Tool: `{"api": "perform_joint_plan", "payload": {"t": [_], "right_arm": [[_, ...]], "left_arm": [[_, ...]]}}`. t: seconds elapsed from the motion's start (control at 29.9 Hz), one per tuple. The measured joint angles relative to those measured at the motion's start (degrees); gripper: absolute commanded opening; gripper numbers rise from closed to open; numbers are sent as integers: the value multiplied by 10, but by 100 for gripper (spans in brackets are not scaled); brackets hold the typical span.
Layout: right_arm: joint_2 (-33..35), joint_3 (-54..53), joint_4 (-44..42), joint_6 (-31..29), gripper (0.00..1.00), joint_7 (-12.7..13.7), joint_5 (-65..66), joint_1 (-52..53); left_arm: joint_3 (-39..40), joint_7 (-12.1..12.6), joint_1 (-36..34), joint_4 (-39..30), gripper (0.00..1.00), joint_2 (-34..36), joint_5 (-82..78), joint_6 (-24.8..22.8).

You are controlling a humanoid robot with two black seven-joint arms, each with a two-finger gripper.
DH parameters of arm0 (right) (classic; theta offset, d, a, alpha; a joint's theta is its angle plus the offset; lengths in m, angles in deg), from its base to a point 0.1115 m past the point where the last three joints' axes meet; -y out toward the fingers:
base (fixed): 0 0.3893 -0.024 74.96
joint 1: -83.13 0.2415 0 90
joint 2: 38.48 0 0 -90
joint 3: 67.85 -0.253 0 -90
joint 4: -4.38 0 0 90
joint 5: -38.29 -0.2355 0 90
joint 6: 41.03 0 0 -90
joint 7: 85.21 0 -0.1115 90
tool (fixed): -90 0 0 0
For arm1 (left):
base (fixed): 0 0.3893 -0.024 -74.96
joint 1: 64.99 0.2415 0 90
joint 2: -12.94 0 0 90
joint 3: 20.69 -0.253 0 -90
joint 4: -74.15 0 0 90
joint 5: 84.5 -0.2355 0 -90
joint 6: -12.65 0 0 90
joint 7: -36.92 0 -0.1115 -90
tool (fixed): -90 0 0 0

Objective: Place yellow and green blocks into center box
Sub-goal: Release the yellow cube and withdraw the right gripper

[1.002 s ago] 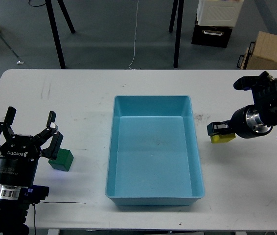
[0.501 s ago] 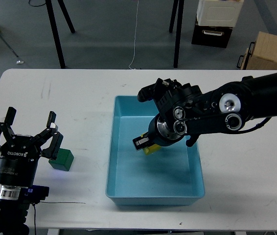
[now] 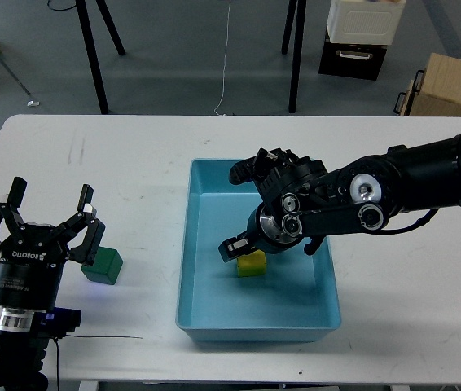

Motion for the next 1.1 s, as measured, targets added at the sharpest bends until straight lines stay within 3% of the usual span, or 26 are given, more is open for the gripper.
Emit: {"api": "perform_joint_plan", "payload": {"t": [0.2,0.47,0.57,0.74,0.8,0.9,1.1], "right_arm": [[11,-66,-76,0,100,-1,-67,11],[131,-253,-144,-1,100,-11,-229,-10],[191,-333,-148,-1,100,-49,-343,-38],[281,-437,-168,-11,100,-162,-443,-105],[313,-477,-172,-26,100,-194,-471,-137],[356,-536,-179,-73,100,-217,-528,-200],[420,-663,-202,-113,100,-225,-663,-387]], "left_arm": [[0,0,-2,1,100,1,0,0],[-1,4,-10,2,100,1,0,0],[-1,6,-17,2,100,2,0,0],[-1,6,-29,9,100,3,0,0],[-2,6,-31,10,100,3,0,0],[-3,7,-34,15,100,3,-2,0],[-3,7,-38,23,100,4,-6,0]]}}
